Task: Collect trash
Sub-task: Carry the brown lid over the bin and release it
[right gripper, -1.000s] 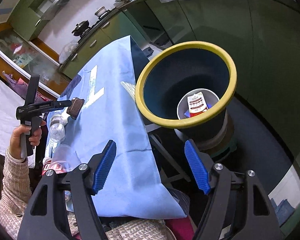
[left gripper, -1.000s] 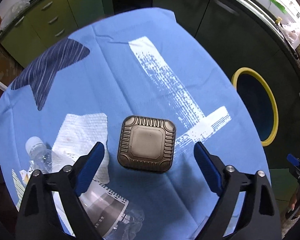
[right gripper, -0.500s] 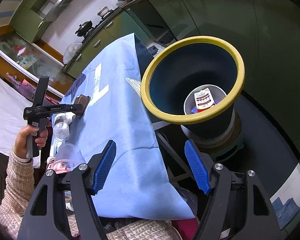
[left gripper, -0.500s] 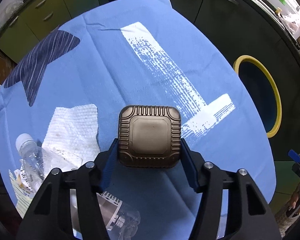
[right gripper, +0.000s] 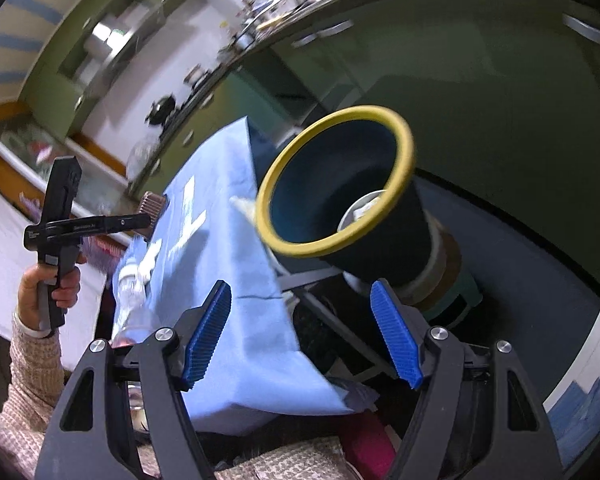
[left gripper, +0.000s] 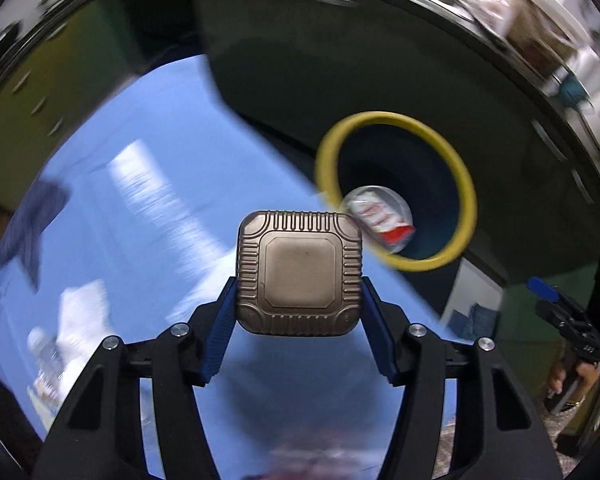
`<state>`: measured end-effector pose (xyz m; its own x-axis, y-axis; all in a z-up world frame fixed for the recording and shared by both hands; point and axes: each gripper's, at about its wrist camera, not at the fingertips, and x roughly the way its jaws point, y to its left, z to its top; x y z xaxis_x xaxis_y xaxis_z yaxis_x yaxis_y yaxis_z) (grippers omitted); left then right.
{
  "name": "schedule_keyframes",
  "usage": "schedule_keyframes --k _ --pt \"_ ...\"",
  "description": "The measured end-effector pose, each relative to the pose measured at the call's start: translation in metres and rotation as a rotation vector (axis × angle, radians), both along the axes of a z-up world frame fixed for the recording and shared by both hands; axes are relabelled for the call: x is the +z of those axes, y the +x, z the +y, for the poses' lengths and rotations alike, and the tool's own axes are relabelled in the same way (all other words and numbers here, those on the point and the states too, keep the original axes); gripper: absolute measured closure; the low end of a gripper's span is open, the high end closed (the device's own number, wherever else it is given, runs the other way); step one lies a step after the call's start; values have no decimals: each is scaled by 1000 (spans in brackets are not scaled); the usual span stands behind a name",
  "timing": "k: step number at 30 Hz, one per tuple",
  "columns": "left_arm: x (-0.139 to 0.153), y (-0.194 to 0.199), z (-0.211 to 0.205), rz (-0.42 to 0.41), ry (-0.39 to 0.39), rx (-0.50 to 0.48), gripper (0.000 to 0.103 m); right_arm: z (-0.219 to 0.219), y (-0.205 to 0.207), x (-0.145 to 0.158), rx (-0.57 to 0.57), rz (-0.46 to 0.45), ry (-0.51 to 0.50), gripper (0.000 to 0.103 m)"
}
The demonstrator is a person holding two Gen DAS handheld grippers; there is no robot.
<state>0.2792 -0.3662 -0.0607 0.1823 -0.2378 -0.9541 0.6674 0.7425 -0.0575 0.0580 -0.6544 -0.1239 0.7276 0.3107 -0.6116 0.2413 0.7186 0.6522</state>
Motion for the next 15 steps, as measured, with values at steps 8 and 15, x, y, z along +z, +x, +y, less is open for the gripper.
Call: schedule_keyframes --k 8,15 --pt "-27 -8 -127 -12 29 -130 45 -29 -36 -14 -94 -15 71 31" --pt "-21 -1 -145 -60 11 -106 30 -39 -40 -23 -115 -12 100 31"
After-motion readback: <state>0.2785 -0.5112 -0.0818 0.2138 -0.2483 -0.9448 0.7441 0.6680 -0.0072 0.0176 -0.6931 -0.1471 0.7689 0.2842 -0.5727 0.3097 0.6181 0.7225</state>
